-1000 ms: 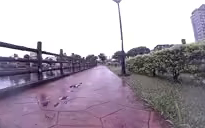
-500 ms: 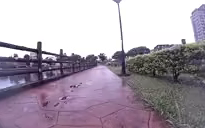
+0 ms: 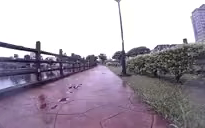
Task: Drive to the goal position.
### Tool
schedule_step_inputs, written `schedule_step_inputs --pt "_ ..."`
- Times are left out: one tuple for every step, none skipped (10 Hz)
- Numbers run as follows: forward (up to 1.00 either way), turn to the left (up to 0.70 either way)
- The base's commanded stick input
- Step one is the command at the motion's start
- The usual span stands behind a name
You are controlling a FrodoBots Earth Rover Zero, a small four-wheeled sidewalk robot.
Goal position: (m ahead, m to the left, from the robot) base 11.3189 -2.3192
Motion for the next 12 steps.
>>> schedule_step_inputs --pt "0.70 0.00" --pt "0.70 0.00" --pt "0.70 0.00" --pt "0.70 0.09" --pt "0.70 0.27" --pt "0.70 0.31" --pt "0.70 0.23" --pt "0.70 0.00" --pt "0.70 0.10" --pt "0.70 0.29" --pt "0.70 0.33" --pt "0.70 0.00"
